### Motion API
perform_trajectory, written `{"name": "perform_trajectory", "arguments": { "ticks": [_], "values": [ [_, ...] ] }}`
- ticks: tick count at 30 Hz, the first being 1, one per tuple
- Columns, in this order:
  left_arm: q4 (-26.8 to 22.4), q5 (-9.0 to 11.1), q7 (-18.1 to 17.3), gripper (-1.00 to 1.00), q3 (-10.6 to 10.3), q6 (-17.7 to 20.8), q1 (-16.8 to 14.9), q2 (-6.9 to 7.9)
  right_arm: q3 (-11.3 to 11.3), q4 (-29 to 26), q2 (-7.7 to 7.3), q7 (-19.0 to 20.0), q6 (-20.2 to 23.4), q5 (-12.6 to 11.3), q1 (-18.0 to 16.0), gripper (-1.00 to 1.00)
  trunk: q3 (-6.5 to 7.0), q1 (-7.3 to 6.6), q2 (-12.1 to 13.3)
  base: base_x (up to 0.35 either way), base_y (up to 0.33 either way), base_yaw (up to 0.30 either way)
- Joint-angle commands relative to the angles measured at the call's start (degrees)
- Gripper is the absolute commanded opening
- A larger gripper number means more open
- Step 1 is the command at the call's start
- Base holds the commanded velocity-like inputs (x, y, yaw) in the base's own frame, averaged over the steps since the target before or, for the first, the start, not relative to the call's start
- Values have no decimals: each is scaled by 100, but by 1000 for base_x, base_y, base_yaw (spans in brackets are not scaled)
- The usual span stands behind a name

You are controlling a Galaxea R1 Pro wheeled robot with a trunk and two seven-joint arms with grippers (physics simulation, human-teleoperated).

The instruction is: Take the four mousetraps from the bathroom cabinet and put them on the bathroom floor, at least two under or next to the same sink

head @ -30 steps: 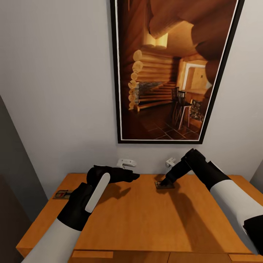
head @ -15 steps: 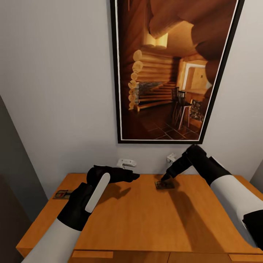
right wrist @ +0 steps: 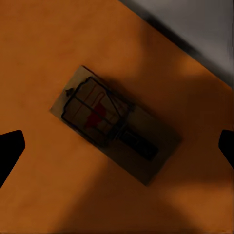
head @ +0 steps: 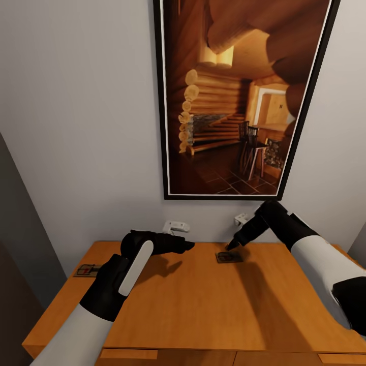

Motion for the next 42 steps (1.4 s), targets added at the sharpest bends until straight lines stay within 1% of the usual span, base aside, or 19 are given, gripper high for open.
{"name": "perform_trajectory", "arguments": {
  "ticks": [1, 6, 8, 10, 15, 19, 27, 40, 42],
  "values": [
    [-3, 42, 39, 100, -2, 21, -5, -1, 12, 106, 0, 45, 18, 48, -41, 100, -8, 0, -5, 0, 0, 0],
    [-3, 44, 40, 100, -2, 21, -5, -2, 12, 500, 26, 1, -108, 52, -135, 100, -8, 0, -5, 0, 0, 0],
    [-3, 44, 41, 100, -2, 21, -5, -2, 12, 585, 64, -42, -158, 53, -151, 100, -8, 0, -5, 0, 0, 0],
    [-3, 44, 42, 100, -2, 21, -5, -2, 12, 615, 91, -69, -175, 53, -156, 100, -8, 0, -5, 0, 0, 0],
    [-3, 44, 39, 100, -2, 21, -5, -2, 13, 708, 224, -215, -227, 50, -173, 100, -8, 0, -5, 0, 0, 0],
    [-3, 44, 40, 100, -2, 21, -5, -2, 12, 740, 271, -278, -238, 47, -177, 100, -8, 0, -5, 0, 0, 0],
    [-3, 45, 38, 100, -2, 21, -5, -2, 12, 759, 299, -314, -249, 45, -180, 100, -8, 0, -5, 0, 0, 0],
    [-3, 36, 43, 100, -2, 21, -5, -2, 11, 747, 297, -320, -240, 45, -181, 100, -8, 0, -5, 0, 0, 0],
    [-3, 36, 44, 100, -2, 21, -5, -2, 11, 746, 296, -320, -242, 45, -181, 100, -43, 44, -85, 0, 0, 0]
  ]
}}
